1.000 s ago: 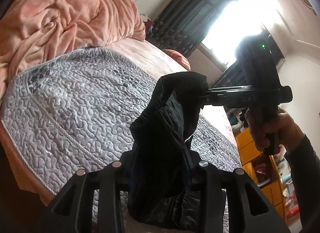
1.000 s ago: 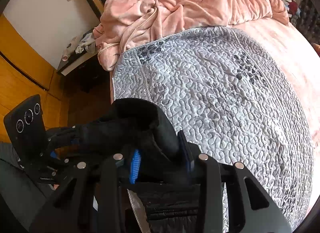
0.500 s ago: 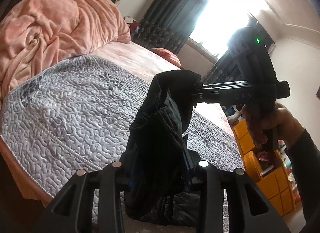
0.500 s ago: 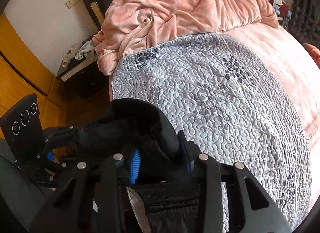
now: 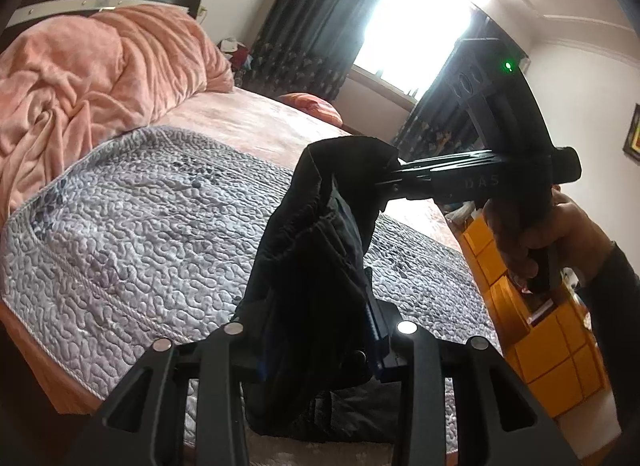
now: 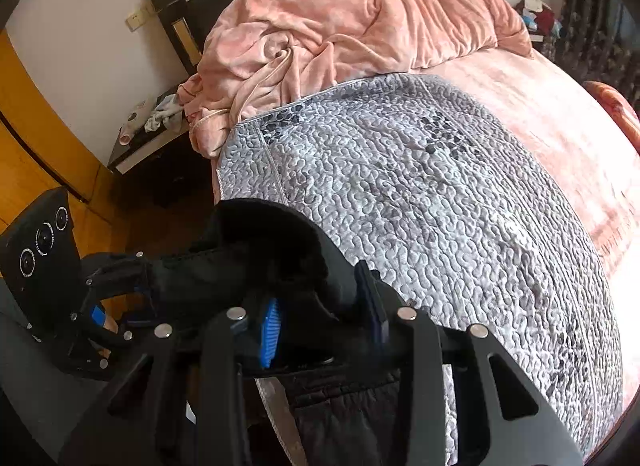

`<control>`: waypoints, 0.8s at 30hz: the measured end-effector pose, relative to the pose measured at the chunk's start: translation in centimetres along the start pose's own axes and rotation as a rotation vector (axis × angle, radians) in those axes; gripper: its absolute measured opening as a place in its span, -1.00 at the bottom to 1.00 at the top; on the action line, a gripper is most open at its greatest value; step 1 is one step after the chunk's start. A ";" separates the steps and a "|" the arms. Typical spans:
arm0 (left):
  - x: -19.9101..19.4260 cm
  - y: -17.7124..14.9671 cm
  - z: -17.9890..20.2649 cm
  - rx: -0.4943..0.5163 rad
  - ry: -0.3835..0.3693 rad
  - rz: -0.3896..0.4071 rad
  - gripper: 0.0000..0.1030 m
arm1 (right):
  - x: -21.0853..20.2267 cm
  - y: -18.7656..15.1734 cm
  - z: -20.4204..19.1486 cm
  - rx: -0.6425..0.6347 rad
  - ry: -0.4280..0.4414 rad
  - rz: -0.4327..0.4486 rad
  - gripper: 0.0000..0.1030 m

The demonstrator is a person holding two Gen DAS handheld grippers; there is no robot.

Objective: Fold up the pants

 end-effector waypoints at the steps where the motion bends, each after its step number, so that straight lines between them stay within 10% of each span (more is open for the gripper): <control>1: 0.1 -0.1 0.4 0.010 -0.002 -0.003 -0.31 | -0.3 -0.4 0.1 0.004 -0.006 0.002 -0.35; 24: 1.9 -4.0 11.7 0.236 -0.075 -0.068 -0.31 | -7.1 -11.0 2.7 0.143 -0.090 0.087 -0.35</control>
Point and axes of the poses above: each gripper's, at about its wrist camera, not at the fingertips, and x roughly the way its jaws point, z to its right, y to its top, the point moved 7 cm from there along x, roughly the way its jaws point, and after that the axes turned 4 degrees about -z, right-handed, at the moved point
